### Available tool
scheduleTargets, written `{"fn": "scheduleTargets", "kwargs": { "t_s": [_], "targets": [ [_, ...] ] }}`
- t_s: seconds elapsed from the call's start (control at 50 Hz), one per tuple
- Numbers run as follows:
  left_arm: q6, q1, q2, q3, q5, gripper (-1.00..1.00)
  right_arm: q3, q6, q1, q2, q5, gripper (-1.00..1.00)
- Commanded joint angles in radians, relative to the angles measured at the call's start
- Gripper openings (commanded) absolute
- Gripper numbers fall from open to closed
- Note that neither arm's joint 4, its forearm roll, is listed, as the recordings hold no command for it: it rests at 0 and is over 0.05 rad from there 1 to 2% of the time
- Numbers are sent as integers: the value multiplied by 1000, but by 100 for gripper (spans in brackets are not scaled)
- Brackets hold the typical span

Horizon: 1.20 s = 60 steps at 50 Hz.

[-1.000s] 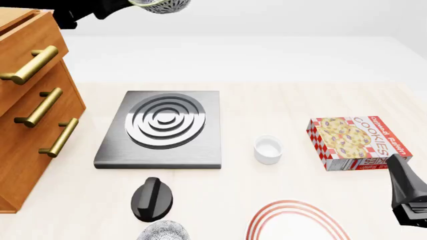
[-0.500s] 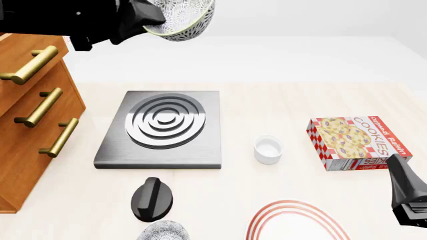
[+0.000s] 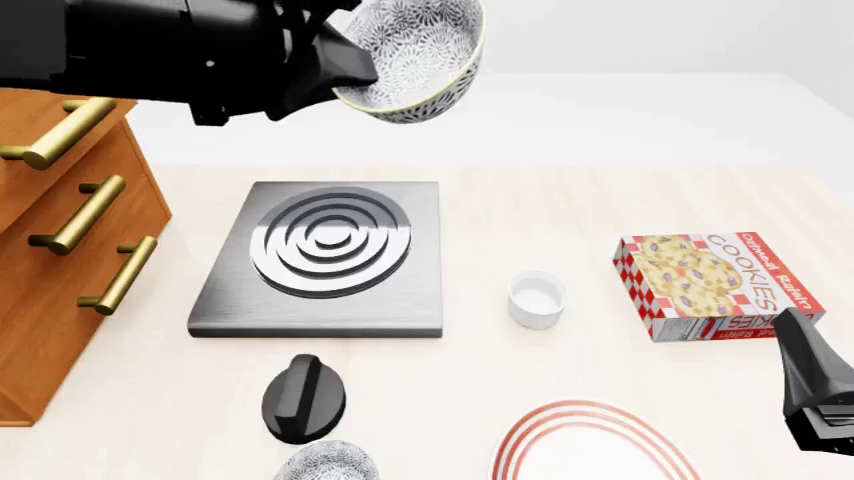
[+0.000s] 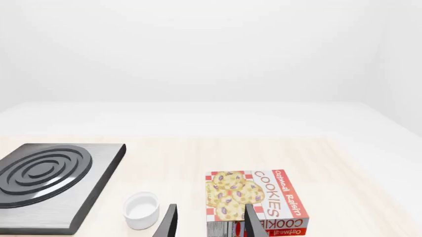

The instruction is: Pick the akita bowl on the wooden cabinet and place it on the plate.

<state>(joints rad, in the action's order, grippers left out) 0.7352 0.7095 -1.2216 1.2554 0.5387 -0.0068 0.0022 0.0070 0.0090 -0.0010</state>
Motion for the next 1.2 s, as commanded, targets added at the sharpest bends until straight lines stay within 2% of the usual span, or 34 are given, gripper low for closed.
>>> {"fn": "scheduleTargets", "kwargs": {
  "t_s": [0.02, 0.46, 0.72, 1.2],
  "targets": [
    [-11, 42, -11, 3, 2, -100, 0, 0, 0, 0, 0, 100],
    [2, 107, -31, -19, 12, -100, 0, 0, 0, 0, 0, 100],
    [41, 174, -53, -48, -4, -100, 0, 0, 0, 0, 0, 100],
    [51, 249, -71, -44, 7, -100, 0, 0, 0, 0, 0, 100]
  ]
}}
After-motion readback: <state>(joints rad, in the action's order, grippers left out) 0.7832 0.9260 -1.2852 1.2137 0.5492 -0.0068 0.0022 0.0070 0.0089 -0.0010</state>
